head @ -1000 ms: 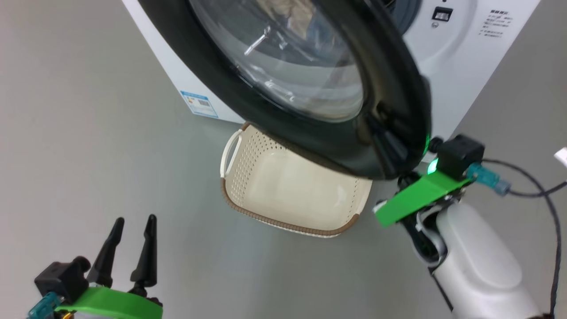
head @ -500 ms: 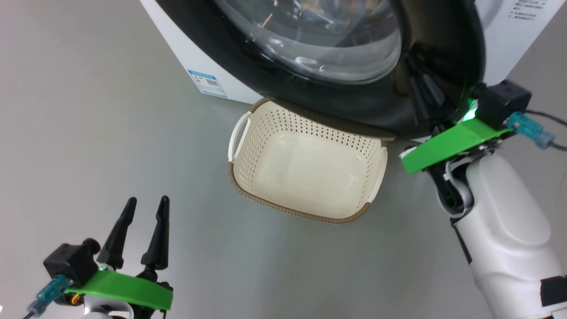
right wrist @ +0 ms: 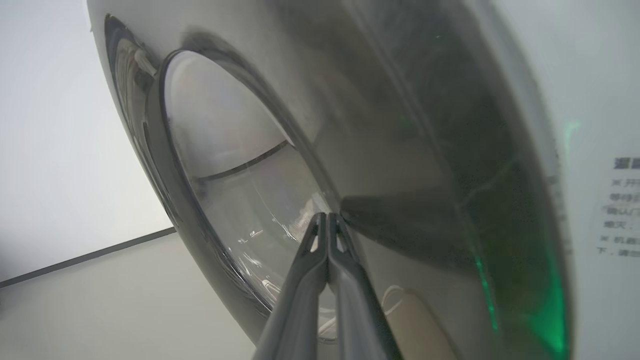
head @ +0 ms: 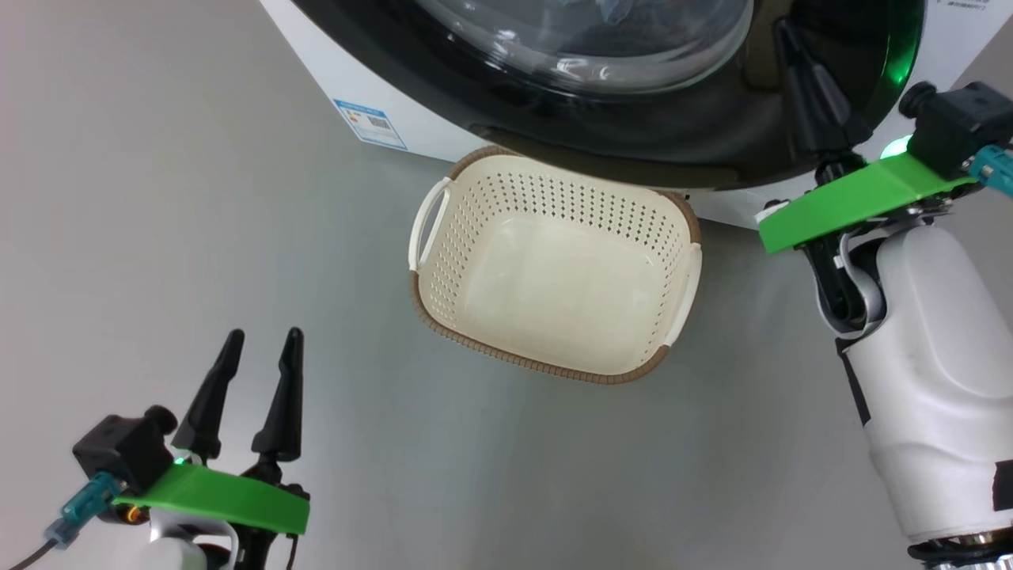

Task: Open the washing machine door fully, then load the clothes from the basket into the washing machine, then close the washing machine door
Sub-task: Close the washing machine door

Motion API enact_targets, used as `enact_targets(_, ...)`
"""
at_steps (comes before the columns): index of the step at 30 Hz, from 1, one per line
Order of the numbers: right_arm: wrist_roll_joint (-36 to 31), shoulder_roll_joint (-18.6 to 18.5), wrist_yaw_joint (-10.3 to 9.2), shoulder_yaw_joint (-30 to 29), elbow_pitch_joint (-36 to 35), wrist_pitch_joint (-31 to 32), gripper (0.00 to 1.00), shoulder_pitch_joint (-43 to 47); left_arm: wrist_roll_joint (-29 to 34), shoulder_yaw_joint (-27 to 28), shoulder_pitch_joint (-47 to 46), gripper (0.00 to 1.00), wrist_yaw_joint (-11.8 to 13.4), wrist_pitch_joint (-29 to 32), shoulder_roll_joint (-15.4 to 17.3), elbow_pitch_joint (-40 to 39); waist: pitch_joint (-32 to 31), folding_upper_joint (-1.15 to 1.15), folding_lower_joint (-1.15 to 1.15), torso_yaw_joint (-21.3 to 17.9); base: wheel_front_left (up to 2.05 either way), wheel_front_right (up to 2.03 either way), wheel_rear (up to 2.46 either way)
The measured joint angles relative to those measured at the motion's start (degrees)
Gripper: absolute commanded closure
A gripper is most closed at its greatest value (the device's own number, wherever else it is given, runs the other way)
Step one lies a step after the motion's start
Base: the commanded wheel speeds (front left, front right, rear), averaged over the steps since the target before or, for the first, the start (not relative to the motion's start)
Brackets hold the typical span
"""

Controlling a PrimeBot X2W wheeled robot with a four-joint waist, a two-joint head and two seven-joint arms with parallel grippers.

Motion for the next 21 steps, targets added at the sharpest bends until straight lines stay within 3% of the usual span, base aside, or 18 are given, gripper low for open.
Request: enact_targets(21,-3.11,1.33,0.31,-5.75,1.22,0.0,1.0,-6.82,-0.43,-0.77,-2.58,0.0,0.0,0.0,-0.08,-0.44,4.01,0.0,0.0,1.08,0.0,0.0,0.0)
